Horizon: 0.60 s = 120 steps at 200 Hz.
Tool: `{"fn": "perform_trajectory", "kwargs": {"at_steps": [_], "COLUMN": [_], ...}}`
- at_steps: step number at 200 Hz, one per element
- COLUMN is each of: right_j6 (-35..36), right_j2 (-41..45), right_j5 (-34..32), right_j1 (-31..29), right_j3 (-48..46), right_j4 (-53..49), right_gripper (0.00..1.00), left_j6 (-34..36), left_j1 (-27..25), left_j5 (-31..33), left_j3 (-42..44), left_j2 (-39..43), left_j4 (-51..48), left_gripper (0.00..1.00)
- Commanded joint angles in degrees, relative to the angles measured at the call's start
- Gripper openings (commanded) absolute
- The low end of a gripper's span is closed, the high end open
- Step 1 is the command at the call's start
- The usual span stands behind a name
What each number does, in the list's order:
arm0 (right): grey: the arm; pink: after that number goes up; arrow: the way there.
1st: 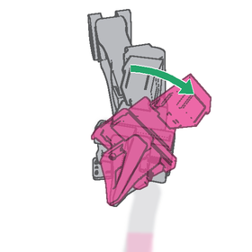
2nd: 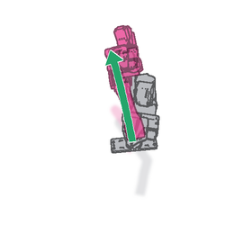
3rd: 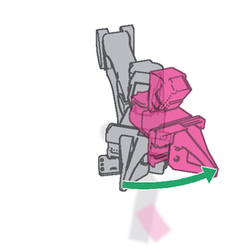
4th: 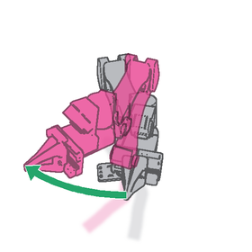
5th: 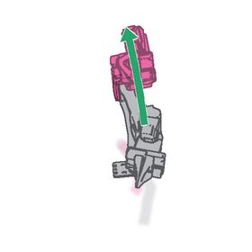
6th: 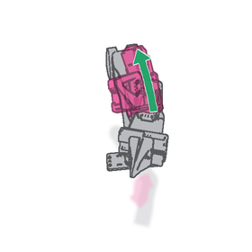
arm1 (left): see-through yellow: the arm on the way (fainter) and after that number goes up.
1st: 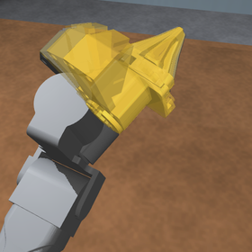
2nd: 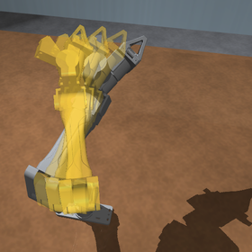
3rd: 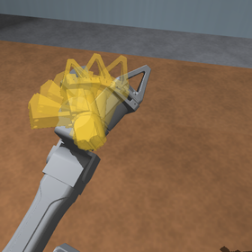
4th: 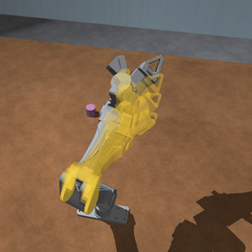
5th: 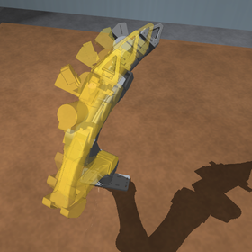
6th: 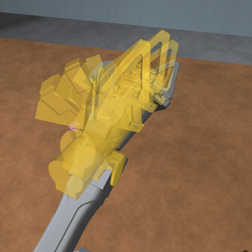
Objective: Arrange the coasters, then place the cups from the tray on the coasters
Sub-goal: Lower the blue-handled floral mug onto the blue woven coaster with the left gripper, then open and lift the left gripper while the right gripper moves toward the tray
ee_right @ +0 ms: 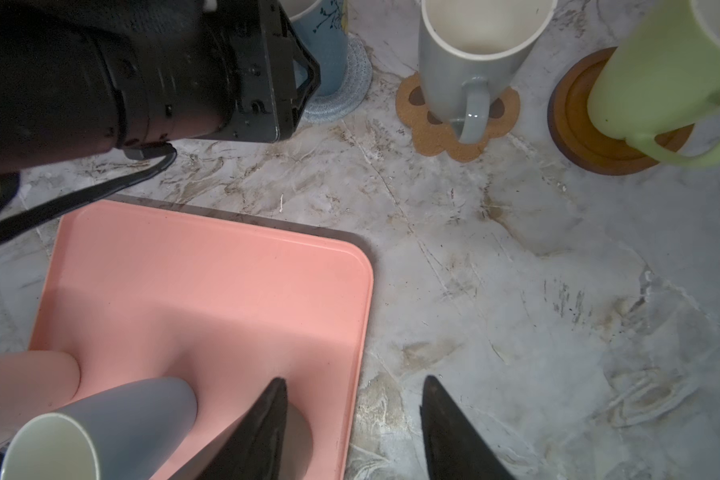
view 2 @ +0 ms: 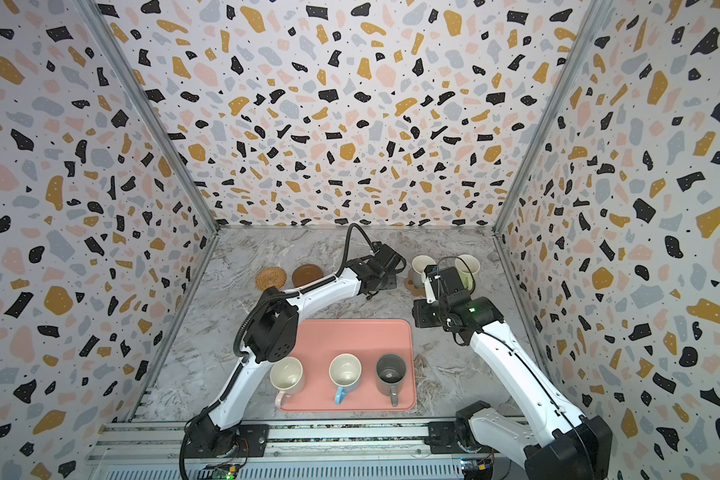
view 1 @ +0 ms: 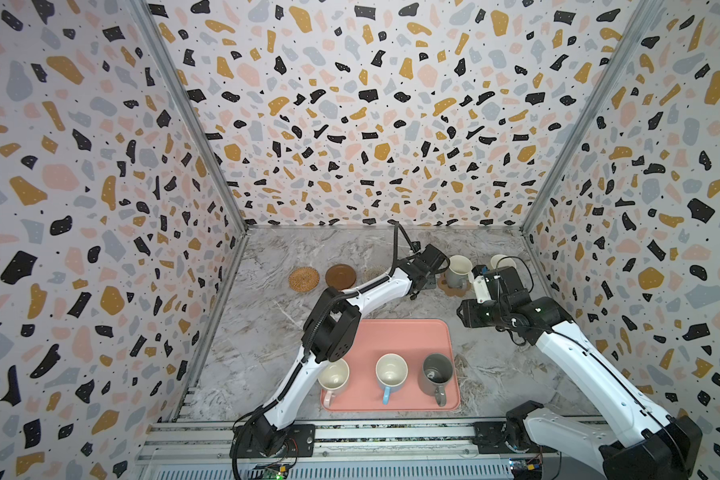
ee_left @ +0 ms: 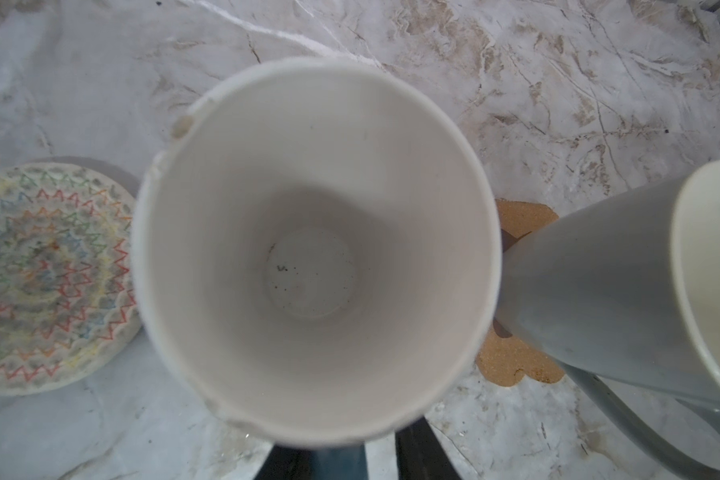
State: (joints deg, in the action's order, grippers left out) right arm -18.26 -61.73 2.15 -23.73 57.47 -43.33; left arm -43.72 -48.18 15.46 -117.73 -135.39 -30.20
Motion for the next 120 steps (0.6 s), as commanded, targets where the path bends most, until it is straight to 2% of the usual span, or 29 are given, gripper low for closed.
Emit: {"fn": "perform_trajectory", "kwargs": {"at_steps": [1, 120], "right_j6": [-0.8, -1.3], "right_j2": [1.5, 1.2], "right_j5": [-0.3, -0.8], "right_j1": [0.2, 0.2], "right_j3": [0.1, 1.9], "right_j4": [-1.7, -3.0], "right_gripper": [0.54, 0.54], "left_j6": [-0.5, 0.5], "left_j1": [-0.3, -0.3], "left_j5": [-0.4, -0.5], "left_j3": [1.6, 7.3], "left_j2": [1.5, 8.1], "left_j4": [1.8, 4.2], "left_gripper": [0.36, 0.51]}}
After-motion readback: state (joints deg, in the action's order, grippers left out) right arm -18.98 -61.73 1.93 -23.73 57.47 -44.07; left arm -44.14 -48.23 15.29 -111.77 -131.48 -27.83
